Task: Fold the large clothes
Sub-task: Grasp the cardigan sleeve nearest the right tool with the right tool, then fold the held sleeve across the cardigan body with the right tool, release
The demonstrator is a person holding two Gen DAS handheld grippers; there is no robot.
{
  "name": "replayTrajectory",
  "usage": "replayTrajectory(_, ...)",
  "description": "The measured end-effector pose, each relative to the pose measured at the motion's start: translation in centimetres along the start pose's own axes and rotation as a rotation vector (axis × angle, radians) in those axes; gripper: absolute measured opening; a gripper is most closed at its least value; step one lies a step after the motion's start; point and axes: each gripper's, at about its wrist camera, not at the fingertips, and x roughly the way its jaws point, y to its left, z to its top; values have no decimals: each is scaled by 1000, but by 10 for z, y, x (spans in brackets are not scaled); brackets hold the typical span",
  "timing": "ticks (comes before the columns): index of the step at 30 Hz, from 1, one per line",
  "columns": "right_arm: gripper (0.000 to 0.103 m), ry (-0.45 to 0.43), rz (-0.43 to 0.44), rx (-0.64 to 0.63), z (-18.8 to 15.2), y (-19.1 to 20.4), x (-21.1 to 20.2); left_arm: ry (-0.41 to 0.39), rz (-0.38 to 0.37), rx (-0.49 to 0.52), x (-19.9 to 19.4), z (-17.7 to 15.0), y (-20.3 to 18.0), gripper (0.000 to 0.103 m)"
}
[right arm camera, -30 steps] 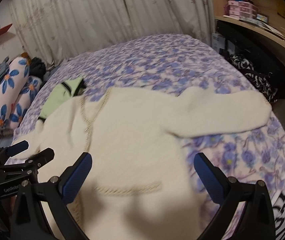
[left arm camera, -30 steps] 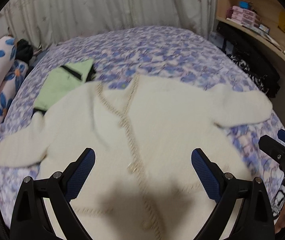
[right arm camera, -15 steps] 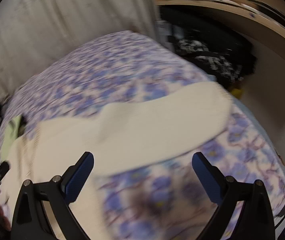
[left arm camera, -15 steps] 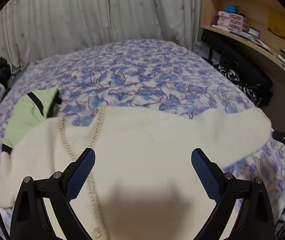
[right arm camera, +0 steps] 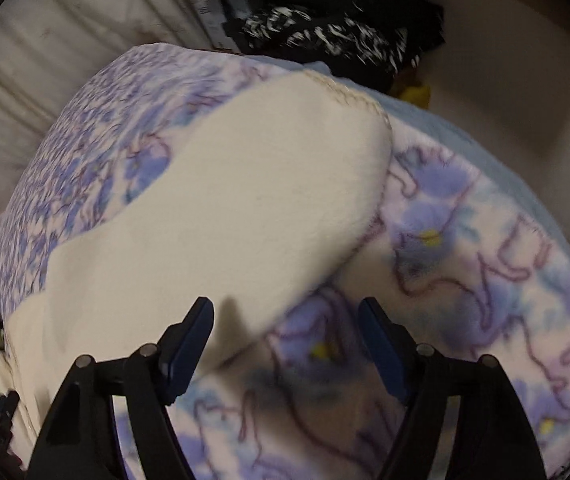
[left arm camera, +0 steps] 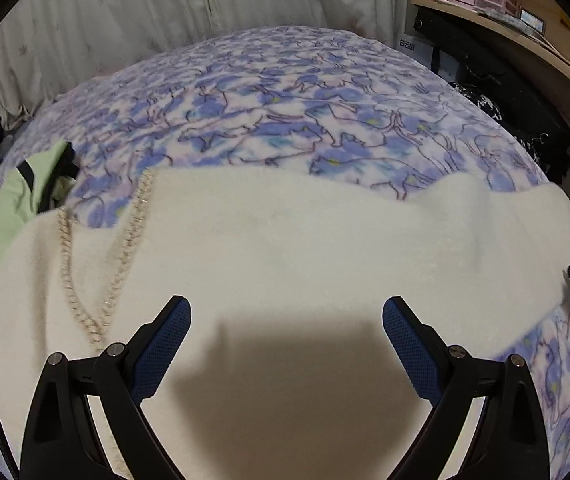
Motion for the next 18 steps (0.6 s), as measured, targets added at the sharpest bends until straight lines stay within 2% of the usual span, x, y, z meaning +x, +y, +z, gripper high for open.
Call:
replayTrajectory(6,75,7,8,89,10,-6,21,11,4,25,6,7,-17,96)
replayTrajectory(9,73,-8,-4,96,12,-4,22,-38,20,33,-4,7,-24,96)
replayTrajectory(11,35,-30,2,54,13,4,18,-65,2,17,-12,7,-22,96)
replayTrajectory(12,8,-34,29,50,15,6,15,-78,-16,12,-18,6,-20,96)
replayTrajectory(14,7,-90,30,38,16,13,-3,-93,-23,14,-25,7,-16,96)
replayTrajectory(18,7,-255,48,-122,9,62,-59,-180,-20,2,-51,5,1,96)
